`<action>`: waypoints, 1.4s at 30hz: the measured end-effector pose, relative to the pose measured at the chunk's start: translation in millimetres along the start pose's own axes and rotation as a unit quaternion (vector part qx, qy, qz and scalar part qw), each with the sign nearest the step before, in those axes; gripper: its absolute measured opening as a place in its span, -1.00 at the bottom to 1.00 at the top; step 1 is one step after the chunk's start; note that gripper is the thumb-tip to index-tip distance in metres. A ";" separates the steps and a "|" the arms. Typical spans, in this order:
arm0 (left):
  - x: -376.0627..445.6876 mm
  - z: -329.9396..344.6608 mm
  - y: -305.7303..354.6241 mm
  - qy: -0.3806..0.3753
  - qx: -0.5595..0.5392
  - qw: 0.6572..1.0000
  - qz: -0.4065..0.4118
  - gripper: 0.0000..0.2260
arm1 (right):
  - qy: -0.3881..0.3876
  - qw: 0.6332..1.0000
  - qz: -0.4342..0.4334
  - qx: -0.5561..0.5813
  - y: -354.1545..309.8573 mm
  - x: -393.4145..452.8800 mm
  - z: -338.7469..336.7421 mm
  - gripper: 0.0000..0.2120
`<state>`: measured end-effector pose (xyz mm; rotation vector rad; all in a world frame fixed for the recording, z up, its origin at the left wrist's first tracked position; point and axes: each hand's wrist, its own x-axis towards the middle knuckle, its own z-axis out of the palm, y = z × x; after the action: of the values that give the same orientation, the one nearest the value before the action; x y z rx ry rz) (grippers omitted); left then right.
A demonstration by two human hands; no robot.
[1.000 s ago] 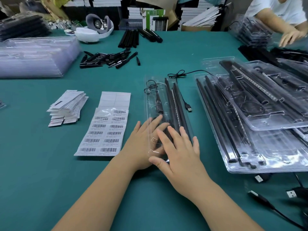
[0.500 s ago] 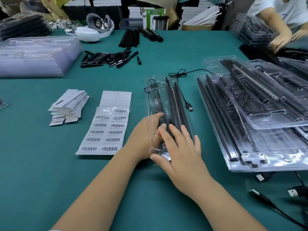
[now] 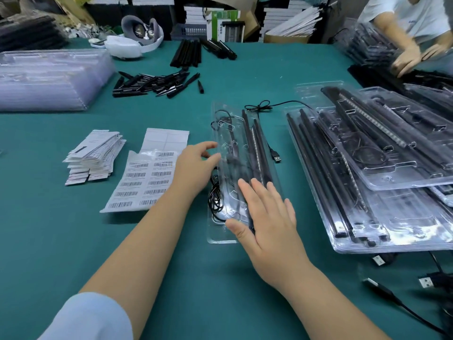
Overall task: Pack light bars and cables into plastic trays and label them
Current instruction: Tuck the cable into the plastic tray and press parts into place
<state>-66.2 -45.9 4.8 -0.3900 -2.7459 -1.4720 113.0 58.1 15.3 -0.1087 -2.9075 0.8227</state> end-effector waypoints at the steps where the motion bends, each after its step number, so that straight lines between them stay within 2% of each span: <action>1: 5.2 3.2 1.0 -0.023 0.024 0.999 0.005 -0.69 | 0.001 1.000 -0.001 0.000 0.3 0.1 -0.2 -0.47; 3: 7.6 9.4 4.7 -0.053 -0.006 0.998 -0.022 -0.71 | 0.007 1.000 -0.002 0.010 1.8 -0.1 -0.6 -0.46; 5: 7.4 15.4 6.4 -0.037 -0.031 0.998 -0.044 -0.66 | 0.011 1.000 -0.003 0.017 2.7 -0.2 -0.6 -0.46; 9: 10.3 25.7 7.7 -0.017 0.143 0.988 -0.048 -0.51 | -0.007 1.000 -0.003 -0.008 0.9 0.3 0.6 -0.45; 14: 9.4 28.8 8.3 0.010 0.177 0.983 -0.043 -0.44 | -0.026 0.998 0.004 -0.051 -1.4 0.8 1.4 -0.44; 16: 6.7 28.7 5.1 0.029 0.153 0.987 -0.032 -0.45 | -0.035 0.998 0.001 -0.058 -1.9 0.9 1.3 -0.43; 19: 4.6 28.4 2.5 0.095 0.060 0.993 -0.038 -0.55 | -0.043 0.997 0.000 -0.069 -2.9 2.0 2.3 -0.40; 21: 2.7 28.6 3.3 0.112 0.057 0.991 -0.042 -0.55 | -0.047 0.996 -0.001 -0.073 -3.3 2.1 3.0 -0.39; 27: 4.3 27.9 1.2 0.080 0.106 0.991 -0.013 -0.60 | -0.043 0.995 0.005 -0.088 -1.7 1.7 3.9 -0.39; 30: 3.1 29.2 -0.1 0.075 0.128 0.989 0.008 -0.67 | -0.038 0.995 0.007 -0.087 -1.0 1.6 4.6 -0.32; 36: 3.4 31.9 2.5 0.047 0.204 0.978 -0.008 -0.60 | -0.034 0.996 0.009 -0.077 0.5 1.7 4.8 -0.29; 42: -1.2 27.2 2.1 0.028 0.240 0.970 -0.005 -0.67 | -0.026 0.996 0.004 -0.080 0.4 1.9 4.6 -0.25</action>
<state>-61.4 -22.8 -8.8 -0.3136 -2.9231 -0.7566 110.5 56.2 11.4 -0.1154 -3.0203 0.6027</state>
